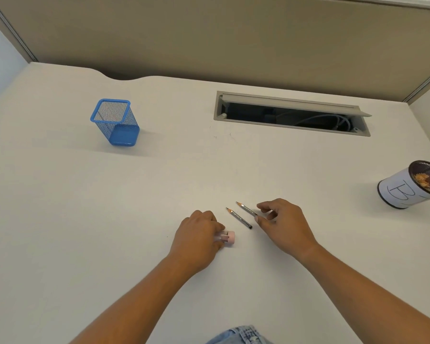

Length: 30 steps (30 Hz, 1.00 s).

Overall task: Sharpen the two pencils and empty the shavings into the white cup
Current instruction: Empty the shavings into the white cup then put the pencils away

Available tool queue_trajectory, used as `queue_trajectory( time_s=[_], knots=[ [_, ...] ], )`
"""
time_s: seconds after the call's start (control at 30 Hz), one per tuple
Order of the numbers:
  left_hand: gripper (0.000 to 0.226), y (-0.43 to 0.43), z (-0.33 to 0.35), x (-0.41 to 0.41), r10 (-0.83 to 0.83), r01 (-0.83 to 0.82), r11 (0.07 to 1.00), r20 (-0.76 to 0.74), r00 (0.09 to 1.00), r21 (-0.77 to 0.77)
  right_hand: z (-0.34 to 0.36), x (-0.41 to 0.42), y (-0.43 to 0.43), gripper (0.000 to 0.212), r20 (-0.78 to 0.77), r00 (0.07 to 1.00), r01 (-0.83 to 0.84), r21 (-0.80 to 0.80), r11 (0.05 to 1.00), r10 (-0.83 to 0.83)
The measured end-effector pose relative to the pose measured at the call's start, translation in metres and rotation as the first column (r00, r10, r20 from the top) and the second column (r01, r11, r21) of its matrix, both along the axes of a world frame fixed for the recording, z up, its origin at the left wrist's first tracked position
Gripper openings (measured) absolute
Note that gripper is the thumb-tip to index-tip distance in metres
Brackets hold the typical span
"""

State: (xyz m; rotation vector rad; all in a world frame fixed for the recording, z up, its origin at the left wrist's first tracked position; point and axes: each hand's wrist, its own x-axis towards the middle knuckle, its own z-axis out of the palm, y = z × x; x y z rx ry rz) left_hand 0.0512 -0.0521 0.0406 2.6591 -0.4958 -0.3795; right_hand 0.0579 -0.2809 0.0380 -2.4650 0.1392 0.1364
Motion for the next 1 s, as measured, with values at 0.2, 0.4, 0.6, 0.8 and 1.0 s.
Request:
queue_trajectory(
  time_s=[0.2, 0.4, 0.6, 0.8, 1.0],
  knots=[
    [0.045, -0.002, -0.003, -0.002, 0.027, -0.027, 1.0, 0.008, 1.0, -0.011, 0.0, -0.001, 0.001, 0.03, -0.035, 0.999, -0.007, -0.026, 1.0, 0.006],
    [0.069, 0.004, 0.0, -0.001, 0.052, -0.052, 0.998, -0.008, 0.999, -0.023, 0.001, 0.0, 0.002, 0.031, -0.048, 0.999, -0.018, -0.041, 0.999, 0.016],
    [0.052, 0.023, 0.011, 0.006, 0.241, -0.25, 0.952, -0.068, 0.968, -0.176, 0.0, 0.002, 0.003, 0.03, -0.045, 0.999, -0.014, -0.043, 0.999, 0.012],
    [0.029, 0.019, 0.015, 0.02, 0.229, -0.231, 0.957, -0.028, 0.973, -0.175, -0.003, 0.004, 0.007, 0.025, -0.012, 1.0, -0.013, -0.005, 1.0, 0.013],
    [0.029, -0.006, 0.006, 0.037, 0.053, -0.045, 0.995, 0.095, 0.994, -0.086, -0.001, 0.008, 0.013, 0.024, -0.001, 0.999, -0.041, -0.022, 0.999, 0.041]
  ],
)
